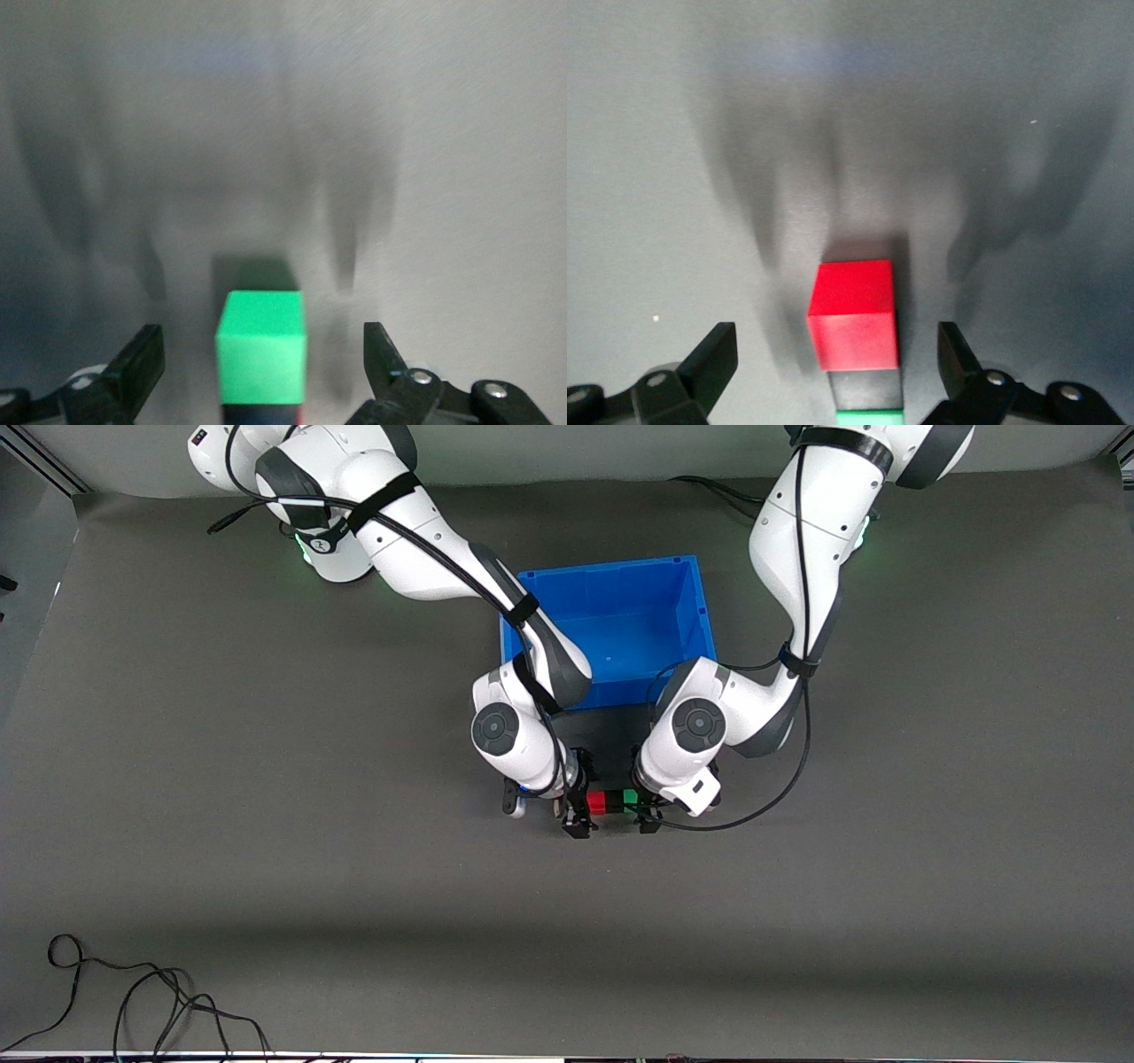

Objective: Attach green and red cubes to black cube
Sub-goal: 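Press the red and green cubes against the black cube's sides, then open both grippers and lift them off the joined cubes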

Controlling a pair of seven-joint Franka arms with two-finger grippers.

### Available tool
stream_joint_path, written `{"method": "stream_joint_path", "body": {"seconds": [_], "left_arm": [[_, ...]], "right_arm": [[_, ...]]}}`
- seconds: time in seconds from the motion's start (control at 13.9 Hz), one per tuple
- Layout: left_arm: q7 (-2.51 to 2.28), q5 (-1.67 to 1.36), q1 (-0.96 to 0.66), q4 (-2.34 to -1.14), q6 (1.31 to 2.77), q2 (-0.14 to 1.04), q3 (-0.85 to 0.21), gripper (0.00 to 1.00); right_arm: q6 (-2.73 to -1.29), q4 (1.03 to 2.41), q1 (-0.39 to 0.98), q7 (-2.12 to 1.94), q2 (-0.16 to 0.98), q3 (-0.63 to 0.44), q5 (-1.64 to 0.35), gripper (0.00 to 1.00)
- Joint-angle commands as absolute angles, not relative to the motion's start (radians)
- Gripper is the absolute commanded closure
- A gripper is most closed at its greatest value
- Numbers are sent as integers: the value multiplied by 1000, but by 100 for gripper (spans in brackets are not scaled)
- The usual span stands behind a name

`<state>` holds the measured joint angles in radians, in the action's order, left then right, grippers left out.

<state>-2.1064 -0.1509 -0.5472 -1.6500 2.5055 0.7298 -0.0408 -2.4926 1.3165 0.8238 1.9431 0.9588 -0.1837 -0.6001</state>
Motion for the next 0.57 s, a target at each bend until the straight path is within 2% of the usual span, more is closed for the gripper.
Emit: {"method": "stream_joint_path", "body": {"seconds": [0.0, 0.29, 0.5], "left_arm": [[-2111, -98, -548, -1657, 2459, 666, -8, 0], [-1845, -89, -473, -1658, 2214, 533, 3, 0], [-1621, -74, -401, -1660, 2090, 453, 8, 0]], "right_arm": [[-2461, 1302, 815, 1950, 933, -195, -562, 0], [-2242, 1299, 813, 1880, 829, -297, -548, 0], [-2064, 1301, 813, 1778, 740, -394, -546, 0]]}}
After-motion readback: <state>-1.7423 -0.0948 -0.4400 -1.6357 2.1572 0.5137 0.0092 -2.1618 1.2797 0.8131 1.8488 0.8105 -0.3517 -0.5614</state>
